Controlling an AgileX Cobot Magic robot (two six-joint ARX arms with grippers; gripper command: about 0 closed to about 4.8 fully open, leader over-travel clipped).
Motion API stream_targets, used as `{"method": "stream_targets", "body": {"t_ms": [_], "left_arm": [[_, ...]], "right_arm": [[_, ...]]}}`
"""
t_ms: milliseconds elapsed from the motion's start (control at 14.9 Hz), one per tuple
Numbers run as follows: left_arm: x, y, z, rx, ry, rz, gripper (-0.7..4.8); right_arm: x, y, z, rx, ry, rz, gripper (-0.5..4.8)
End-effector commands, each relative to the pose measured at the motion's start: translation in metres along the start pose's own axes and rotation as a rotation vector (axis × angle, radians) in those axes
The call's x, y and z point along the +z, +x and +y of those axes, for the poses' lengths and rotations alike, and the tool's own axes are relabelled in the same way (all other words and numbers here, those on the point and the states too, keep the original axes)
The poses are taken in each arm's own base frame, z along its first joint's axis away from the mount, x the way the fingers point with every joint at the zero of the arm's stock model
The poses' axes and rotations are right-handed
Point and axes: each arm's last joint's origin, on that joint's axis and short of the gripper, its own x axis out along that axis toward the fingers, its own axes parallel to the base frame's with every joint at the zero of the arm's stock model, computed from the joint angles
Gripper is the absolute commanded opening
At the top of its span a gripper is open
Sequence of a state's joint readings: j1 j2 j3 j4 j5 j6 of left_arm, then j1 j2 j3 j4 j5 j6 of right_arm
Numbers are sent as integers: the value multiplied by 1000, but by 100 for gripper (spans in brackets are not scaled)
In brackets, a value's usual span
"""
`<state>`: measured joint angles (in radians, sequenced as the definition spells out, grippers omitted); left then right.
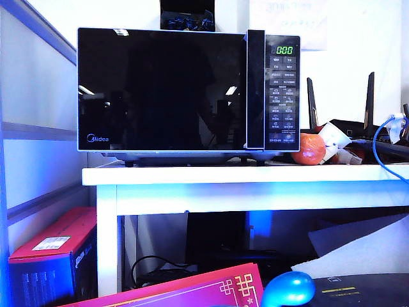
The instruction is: Open the microwave door, place the orange inside the microwave, then close the microwave door.
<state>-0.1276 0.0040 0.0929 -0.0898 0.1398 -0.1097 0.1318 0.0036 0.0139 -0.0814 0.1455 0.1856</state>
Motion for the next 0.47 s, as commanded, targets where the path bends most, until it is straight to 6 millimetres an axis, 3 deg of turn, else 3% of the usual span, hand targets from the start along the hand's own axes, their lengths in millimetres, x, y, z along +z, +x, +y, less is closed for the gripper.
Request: {"method": "stream_targets", "body": {"t_ms": [67,268,469], "left_arm": [[42,-13,-3,113,-11,-157,-5],[97,-17,-8,157,38,-212,-5],[171,8,-13,149,118,-196,-5]], "right_arm": [[23,-5,5,60,12,-100,-1],[60,-19,10,83,25,-207,-1],[101,-26,16,76,19,-265,-1]]}}
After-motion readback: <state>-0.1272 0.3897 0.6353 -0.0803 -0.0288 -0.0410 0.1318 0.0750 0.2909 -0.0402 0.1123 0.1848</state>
